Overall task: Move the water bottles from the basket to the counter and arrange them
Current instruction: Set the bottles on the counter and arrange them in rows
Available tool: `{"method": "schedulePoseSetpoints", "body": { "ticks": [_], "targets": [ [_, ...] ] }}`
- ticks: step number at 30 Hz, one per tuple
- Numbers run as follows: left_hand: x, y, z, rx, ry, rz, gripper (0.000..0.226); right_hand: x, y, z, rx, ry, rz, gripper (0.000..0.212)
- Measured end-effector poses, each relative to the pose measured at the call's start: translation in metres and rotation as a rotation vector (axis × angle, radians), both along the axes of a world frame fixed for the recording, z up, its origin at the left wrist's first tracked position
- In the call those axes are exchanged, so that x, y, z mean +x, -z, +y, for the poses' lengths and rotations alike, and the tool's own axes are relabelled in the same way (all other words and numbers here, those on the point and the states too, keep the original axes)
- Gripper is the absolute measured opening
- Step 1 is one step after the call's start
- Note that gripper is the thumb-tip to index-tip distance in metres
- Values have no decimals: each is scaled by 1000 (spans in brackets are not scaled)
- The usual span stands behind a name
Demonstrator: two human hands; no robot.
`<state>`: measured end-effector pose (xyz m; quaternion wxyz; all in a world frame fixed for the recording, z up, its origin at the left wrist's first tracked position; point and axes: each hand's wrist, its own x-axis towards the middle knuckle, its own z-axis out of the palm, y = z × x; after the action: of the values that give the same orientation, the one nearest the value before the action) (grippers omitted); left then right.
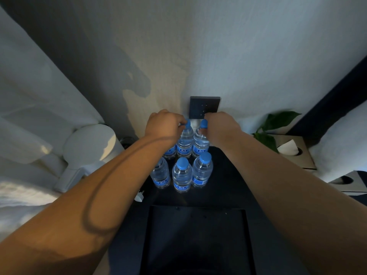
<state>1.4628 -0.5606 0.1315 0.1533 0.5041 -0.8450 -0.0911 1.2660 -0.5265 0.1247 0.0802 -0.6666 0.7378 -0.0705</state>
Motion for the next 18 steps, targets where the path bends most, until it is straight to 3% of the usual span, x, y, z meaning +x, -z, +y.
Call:
{"method": "schedulePoseSetpoints", "body": {
  "ticks": [18],
  "targets": [
    [6,5,-11,45,42,54,23,-4,13,-3,-61,14,-4,31]
  ]
}}
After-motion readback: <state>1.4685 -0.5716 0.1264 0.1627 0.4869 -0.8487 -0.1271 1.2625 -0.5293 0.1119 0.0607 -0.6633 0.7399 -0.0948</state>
